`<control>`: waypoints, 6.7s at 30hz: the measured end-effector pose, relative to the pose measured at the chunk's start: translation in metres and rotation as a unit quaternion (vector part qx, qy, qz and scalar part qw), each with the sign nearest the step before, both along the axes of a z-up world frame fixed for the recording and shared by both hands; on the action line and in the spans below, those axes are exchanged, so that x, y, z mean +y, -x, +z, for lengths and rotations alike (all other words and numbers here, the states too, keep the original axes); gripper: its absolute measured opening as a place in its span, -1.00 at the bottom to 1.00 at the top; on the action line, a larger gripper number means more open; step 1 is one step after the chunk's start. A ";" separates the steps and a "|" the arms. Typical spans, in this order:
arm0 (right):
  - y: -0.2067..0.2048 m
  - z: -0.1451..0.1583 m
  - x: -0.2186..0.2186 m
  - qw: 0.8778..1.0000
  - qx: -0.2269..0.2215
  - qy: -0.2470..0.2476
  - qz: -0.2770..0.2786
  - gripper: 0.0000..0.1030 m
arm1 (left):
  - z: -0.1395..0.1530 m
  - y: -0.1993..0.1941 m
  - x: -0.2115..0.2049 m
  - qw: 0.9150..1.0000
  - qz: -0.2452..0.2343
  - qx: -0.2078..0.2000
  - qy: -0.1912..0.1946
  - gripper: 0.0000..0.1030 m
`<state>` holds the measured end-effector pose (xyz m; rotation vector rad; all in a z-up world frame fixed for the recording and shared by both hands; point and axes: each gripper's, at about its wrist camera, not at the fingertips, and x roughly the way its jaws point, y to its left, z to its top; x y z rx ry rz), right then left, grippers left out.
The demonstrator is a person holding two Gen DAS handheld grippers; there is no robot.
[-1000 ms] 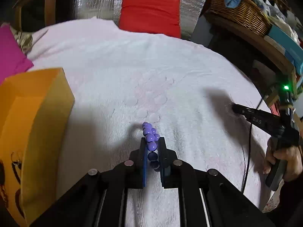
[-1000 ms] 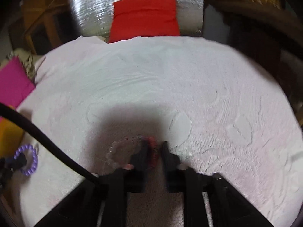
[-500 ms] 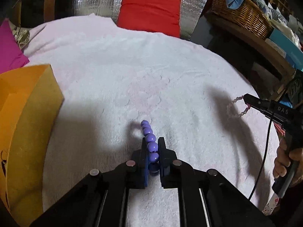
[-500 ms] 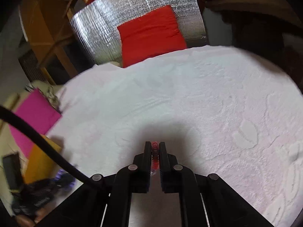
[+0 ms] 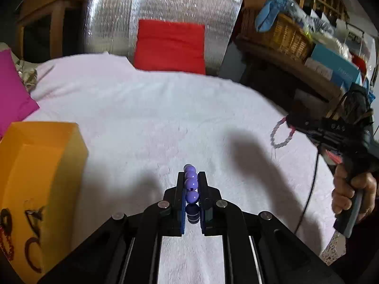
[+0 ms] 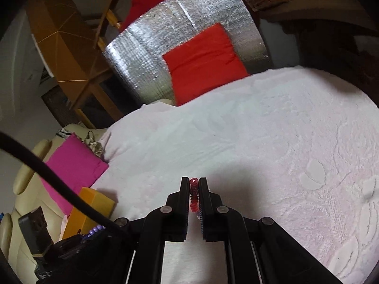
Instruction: Organize jewelry
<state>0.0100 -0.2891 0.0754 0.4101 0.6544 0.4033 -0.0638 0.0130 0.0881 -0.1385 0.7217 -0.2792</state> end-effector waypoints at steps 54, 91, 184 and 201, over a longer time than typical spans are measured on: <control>-0.033 -0.015 0.432 0.966 0.079 0.160 0.186 -0.34 | -0.029 -0.005 0.256 0.952 0.290 0.095 0.015 0.12; 0.224 0.096 0.205 0.966 -0.103 0.194 0.137 0.34 | 0.123 0.221 0.101 0.893 0.335 -0.108 -0.282 0.78; 0.363 0.144 0.204 0.960 -0.164 0.185 0.130 0.57 | 0.179 0.331 0.073 0.901 0.351 -0.118 -0.228 0.81; 0.355 0.136 0.233 0.955 -0.157 0.202 0.151 0.57 | 0.159 0.322 0.098 0.900 0.367 -0.091 -0.217 0.81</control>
